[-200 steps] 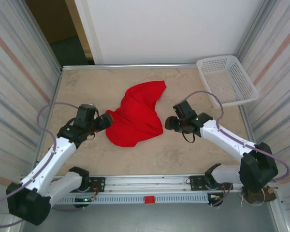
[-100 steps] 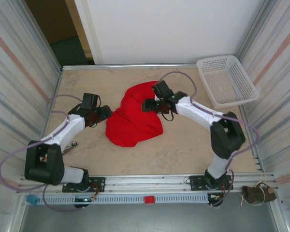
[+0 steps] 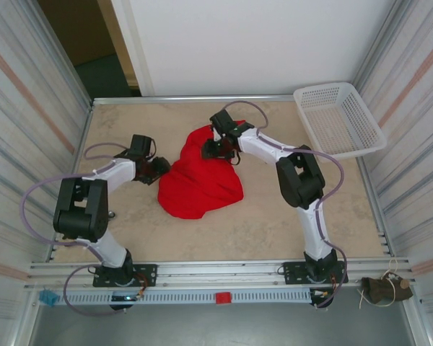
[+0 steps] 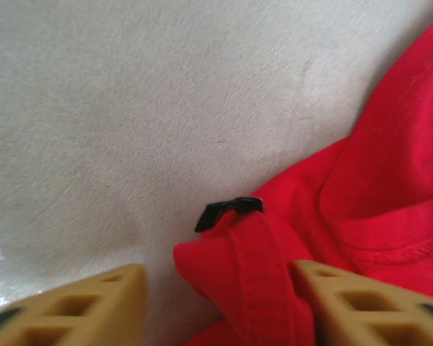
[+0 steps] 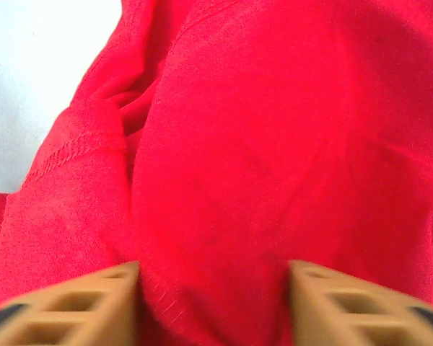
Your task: Fold the inside-out t-shirt
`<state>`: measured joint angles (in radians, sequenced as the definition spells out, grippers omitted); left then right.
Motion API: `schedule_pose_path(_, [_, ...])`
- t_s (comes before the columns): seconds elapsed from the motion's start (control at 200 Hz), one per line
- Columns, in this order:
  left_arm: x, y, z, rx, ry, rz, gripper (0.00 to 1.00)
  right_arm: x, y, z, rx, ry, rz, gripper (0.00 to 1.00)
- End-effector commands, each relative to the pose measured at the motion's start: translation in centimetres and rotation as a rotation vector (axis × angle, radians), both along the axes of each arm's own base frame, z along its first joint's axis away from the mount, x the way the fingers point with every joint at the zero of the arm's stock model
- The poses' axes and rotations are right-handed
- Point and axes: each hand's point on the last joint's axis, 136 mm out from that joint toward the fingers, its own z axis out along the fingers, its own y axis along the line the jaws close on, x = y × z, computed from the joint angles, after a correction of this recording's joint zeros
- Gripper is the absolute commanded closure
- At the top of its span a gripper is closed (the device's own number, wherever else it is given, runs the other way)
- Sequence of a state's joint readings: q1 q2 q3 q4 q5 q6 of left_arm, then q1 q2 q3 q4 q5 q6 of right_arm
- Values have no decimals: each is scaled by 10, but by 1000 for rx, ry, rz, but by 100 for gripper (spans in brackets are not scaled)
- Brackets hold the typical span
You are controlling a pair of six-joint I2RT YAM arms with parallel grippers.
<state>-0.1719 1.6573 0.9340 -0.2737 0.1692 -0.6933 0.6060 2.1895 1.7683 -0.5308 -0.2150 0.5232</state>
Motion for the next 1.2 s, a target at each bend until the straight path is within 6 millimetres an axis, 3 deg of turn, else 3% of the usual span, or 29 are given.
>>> schedule_pose_path(0.0, [25,-8,29,-27,-90,-38,95,14,-3,29,114,34,-21,100])
schedule_pose_path(0.015, [27,-8,35,-21,-98,-42,100,17,-5,36,126,27,-27,100])
schedule_pose_path(0.08, [44,-4,69,8,-162,-62,100,32,-19,71,179,-24,-61,100])
schedule_pose_path(0.115, [52,-4,90,17,-206,-77,100,45,-27,107,225,-85,-84,100])
schedule_pose_path(0.2, [70,-3,159,37,-359,-102,100,62,-59,167,299,-185,-154,100])
schedule_pose_path(0.271, [73,-4,211,36,-480,-111,100,63,-84,206,346,-251,-197,100])
schedule_pose_path(0.326, [68,-6,243,22,-562,-120,100,57,-101,226,349,-294,-228,100])
schedule_pose_path(0.406, [54,-9,265,-5,-636,-137,100,33,-120,220,340,-295,-258,100])
schedule_pose_path(0.486, [32,-15,253,-13,-643,-166,100,1,-129,193,315,-277,-276,100])
schedule_pose_path(0.551, [10,-19,222,-15,-603,-180,100,-29,-137,145,262,-219,-306,100])
schedule_pose_path(0.586, [-4,-23,202,-21,-576,-196,94,-46,-142,116,227,-184,-327,100])
schedule_pose_path(0.606, [-13,-24,189,-21,-560,-201,90,-55,-146,99,203,-162,-344,93])
schedule_pose_path(0.636, [-25,-25,171,-27,-533,-202,80,-69,-154,73,162,-128,-376,80])
schedule_pose_path(0.671, [-40,-25,143,-33,-481,-199,59,-84,-163,50,119,-93,-407,63])
schedule_pose_path(0.721, [-59,-20,111,-36,-417,-178,39,-101,-174,27,61,-66,-444,50])
schedule_pose_path(0.792, [-79,-5,87,-8,-375,-121,29,-112,-179,23,37,-76,-451,46])
schedule_pose_path(0.877, [-85,6,87,28,-391,-88,22,-108,-173,38,4,-116,-403,43])
schedule_pose_path(1.047, [-65,8,107,72,-400,-98,18,-77,-137,70,-96,-183,-230,34])
schedule_pose_path(1.192, [-45,4,100,108,-306,-132,17,-54,-105,75,-109,-159,-138,31])
